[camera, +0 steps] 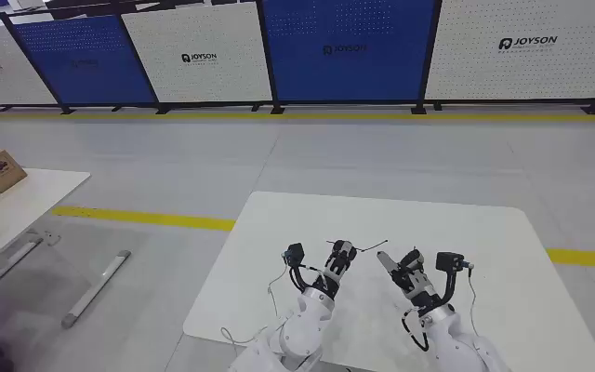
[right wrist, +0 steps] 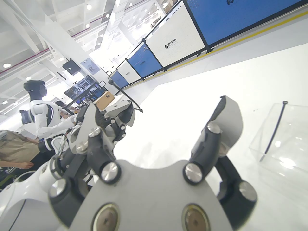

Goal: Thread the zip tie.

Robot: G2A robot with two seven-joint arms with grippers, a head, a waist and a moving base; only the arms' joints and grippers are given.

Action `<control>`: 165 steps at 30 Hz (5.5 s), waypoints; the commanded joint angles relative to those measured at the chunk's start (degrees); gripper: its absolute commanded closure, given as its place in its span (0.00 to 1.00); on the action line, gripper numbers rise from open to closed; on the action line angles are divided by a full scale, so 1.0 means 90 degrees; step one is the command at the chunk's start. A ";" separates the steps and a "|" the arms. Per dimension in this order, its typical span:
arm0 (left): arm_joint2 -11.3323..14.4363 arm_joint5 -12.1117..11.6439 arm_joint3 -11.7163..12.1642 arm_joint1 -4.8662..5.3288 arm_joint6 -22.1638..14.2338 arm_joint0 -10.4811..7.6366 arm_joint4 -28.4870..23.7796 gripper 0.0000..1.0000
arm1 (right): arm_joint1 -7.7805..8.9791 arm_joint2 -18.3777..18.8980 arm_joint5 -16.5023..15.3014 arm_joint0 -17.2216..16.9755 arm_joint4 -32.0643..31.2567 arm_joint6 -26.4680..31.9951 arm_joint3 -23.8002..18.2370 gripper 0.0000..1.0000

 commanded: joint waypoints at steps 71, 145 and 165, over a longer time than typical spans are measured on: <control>0.0196 0.0270 -0.0204 -0.0063 -0.0100 0.0227 -0.0137 1.00 | 0.0262 0.0040 -0.0326 0.0273 -0.2220 0.1407 -0.0624 0.00; 0.0261 0.0369 -0.0160 -0.0175 0.0158 0.0168 -0.0047 1.00 | 0.0578 -0.0138 -0.0326 0.0389 -0.1495 0.1456 -0.0709 0.58; 0.0198 0.0325 -0.0180 -0.0236 0.0277 0.0212 -0.0082 1.00 | 0.0632 -0.0245 -0.0326 0.0421 -0.1528 0.1319 -0.0599 1.00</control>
